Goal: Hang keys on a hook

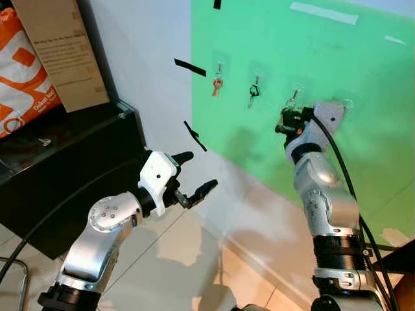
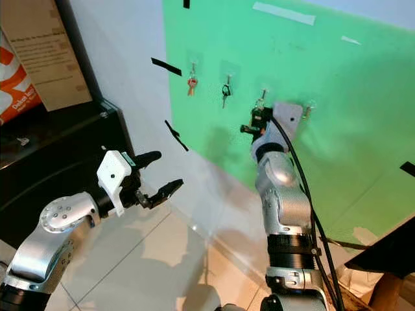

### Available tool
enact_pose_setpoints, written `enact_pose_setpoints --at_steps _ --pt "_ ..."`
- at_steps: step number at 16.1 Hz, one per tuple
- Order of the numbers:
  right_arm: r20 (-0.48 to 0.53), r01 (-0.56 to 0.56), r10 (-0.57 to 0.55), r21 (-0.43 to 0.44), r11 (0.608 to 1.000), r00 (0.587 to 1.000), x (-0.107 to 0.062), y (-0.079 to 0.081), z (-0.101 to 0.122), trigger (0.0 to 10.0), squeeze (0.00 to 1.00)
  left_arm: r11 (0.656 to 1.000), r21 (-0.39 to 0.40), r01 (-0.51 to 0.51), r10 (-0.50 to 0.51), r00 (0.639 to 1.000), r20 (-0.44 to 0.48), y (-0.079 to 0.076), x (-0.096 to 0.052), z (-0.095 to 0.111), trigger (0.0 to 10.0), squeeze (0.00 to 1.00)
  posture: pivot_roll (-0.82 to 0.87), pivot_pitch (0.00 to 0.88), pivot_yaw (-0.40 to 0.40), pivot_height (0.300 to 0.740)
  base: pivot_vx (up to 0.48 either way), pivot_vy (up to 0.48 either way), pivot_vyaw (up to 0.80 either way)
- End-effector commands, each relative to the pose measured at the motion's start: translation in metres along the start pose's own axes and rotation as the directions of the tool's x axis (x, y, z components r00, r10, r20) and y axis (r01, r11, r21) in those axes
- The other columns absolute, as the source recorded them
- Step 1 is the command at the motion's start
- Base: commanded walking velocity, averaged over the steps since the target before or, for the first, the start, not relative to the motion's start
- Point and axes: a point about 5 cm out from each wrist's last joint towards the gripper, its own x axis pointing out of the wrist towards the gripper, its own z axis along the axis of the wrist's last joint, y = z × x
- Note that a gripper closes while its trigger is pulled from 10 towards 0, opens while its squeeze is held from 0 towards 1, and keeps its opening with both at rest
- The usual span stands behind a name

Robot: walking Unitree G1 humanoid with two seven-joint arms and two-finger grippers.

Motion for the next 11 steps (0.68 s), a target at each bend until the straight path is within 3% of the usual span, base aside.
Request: enact_pose_setpoints --at_steps 1,5,6,8,11 --pt "0.046 0.009 -0.006 -0.055 0.998 0.999 -0.002 -0.003 0.006 10.0 1.00 1.000 0.004 -0.016 0.015 0.999 0.040 0.003 0.001 0.008 10.0 0.00 0.00 0.000 -0.014 0.740 0.000 0.000 0.00" --pt "0.011 -0.013 0.014 -0.063 0.998 1.000 -0.012 -0.011 -0.004 10.0 1.00 0.997 -0.059 -0.055 0.061 0.993 0.105 0.005 0.000 0.013 10.0 0.00 0.00 0.000 -0.021 0.740 0.000 0.000 0.00" --pt "-0.058 -0.118 0.114 -0.073 0.990 0.992 -0.025 -0.008 -0.017 10.0 1.00 0.987 -0.057 -0.150 0.155 0.983 0.096 0.012 -0.001 0.012 10.0 0.00 -0.01 0.000 -0.029 0.740 0.000 0.000 0.51" --pt "-0.140 -0.234 0.215 -0.144 0.961 0.967 -0.036 0.002 -0.033 10.0 1.00 0.971 -0.043 -0.235 0.238 0.969 0.068 0.017 -0.005 0.006 10.0 0.00 -0.02 0.000 -0.028 0.740 0.000 0.000 0.80" --pt "-0.184 -0.253 0.227 -0.130 0.959 0.956 -0.044 0.006 -0.042 10.0 1.00 0.940 -0.079 -0.332 0.335 0.942 0.030 0.019 -0.013 -0.001 10.0 0.00 -0.04 0.000 -0.017 0.740 0.000 0.000 0.80"
